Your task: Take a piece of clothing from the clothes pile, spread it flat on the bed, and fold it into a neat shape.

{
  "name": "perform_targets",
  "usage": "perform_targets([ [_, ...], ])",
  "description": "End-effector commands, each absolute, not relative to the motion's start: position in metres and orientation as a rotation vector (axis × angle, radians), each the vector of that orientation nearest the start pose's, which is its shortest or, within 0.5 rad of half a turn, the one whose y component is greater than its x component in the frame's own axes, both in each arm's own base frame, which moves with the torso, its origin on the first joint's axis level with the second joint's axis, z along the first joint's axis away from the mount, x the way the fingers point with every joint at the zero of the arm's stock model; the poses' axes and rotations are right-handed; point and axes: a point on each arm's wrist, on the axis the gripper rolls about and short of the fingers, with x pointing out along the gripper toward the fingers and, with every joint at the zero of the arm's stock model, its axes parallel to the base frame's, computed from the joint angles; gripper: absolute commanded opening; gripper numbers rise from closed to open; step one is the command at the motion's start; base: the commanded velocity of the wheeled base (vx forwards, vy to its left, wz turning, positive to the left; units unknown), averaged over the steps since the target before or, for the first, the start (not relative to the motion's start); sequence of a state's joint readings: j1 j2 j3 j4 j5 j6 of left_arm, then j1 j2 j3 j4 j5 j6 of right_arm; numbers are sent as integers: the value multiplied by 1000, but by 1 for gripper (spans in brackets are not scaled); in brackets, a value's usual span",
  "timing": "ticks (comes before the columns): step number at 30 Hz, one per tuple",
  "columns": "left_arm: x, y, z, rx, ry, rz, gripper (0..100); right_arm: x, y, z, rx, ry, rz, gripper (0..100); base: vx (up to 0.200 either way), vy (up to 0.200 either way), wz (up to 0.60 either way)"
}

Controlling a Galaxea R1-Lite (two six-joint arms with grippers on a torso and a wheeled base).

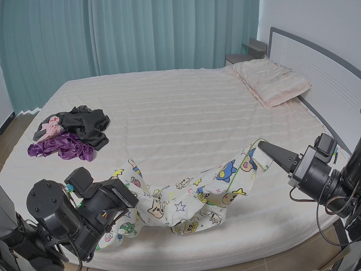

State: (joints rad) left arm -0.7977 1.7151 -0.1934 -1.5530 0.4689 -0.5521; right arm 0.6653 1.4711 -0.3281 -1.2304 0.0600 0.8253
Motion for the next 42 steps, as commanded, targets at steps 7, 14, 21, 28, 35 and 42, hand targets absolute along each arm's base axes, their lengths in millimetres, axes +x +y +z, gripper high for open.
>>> perform_targets([
  [7, 166, -156, 131, -576, 52, -326, 0, 168, 135, 177, 810, 232, 719, 0, 0, -171, 0],
  [14, 165, -154, 134, -579, 41, -328, 0, 165, 133, 179, 812, 223, 726, 0, 0, 0, 0],
  [21, 160, -151, 143, -601, 12, -339, 0, 160, 129, 184, 804, 199, 743, 0, -171, 0, 0],
  [28, 154, -146, 146, -564, -2, -353, 0, 151, 123, 191, 798, 156, 766, 0, -200, 0, 0],
  [35, 139, -141, 157, -561, -41, -402, 0, 127, 107, 200, 745, 102, 892, 0, -200, 0, 0],
  [42, 122, -132, 173, -517, -115, -447, 0, 104, 90, 215, 723, -4, 983, 0, -29, 0, 0],
])
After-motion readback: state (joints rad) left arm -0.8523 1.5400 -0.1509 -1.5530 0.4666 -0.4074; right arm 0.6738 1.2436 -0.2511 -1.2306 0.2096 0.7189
